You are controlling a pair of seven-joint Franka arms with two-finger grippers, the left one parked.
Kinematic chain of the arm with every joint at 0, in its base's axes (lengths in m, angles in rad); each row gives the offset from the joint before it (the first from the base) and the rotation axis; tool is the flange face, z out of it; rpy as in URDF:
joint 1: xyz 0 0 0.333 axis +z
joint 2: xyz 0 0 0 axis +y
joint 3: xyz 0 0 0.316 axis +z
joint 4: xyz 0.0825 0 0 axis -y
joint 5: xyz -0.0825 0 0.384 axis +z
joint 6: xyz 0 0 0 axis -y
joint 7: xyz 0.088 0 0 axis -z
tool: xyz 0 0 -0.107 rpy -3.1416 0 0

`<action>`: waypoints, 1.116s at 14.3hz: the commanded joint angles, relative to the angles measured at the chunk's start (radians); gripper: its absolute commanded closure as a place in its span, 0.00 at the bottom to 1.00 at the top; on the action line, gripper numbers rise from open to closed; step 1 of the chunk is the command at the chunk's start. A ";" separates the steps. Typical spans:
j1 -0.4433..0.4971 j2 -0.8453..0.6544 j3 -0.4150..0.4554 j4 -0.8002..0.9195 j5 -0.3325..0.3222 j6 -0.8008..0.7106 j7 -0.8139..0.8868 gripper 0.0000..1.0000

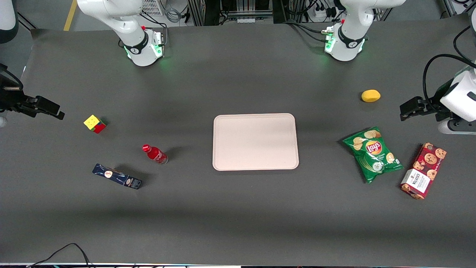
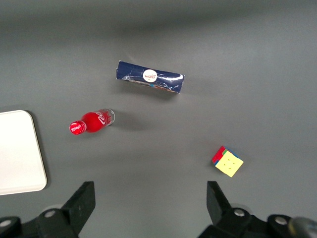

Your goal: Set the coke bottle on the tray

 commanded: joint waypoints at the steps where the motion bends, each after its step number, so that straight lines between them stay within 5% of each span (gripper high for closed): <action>1: -0.008 -0.014 0.000 0.000 -0.026 -0.024 -0.022 0.00; 16: 0.005 -0.013 0.048 0.005 -0.021 -0.031 -0.009 0.00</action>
